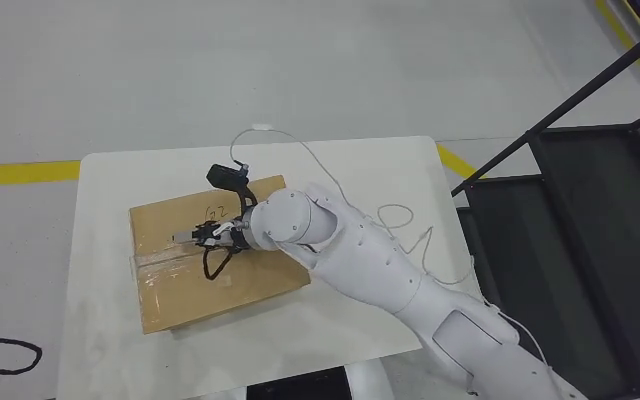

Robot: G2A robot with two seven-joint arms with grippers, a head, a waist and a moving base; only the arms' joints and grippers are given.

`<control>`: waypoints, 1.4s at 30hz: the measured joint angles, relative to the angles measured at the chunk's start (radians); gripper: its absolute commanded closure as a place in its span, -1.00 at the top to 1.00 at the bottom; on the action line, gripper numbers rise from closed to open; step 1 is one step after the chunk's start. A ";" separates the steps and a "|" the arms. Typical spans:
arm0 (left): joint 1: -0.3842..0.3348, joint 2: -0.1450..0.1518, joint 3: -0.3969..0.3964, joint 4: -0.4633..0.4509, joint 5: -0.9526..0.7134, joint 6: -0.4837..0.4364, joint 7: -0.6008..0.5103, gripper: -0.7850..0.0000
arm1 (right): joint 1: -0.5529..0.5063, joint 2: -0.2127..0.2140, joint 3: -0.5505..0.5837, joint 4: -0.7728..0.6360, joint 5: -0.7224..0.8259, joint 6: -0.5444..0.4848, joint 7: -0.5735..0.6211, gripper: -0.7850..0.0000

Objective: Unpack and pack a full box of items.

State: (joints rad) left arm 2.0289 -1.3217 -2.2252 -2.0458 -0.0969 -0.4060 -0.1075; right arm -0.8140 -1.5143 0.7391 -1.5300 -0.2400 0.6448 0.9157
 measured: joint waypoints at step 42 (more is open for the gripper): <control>0.000 0.000 0.000 0.000 0.000 0.000 0.000 1.00 | -0.815 0.140 0.605 -0.389 -0.295 -0.602 -0.931 1.00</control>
State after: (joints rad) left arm 2.0289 -1.3217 -2.2252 -2.0458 -0.0969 -0.4060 -0.1075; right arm -1.6288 -1.3740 1.3442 -1.9185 -0.5345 0.0433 -0.0150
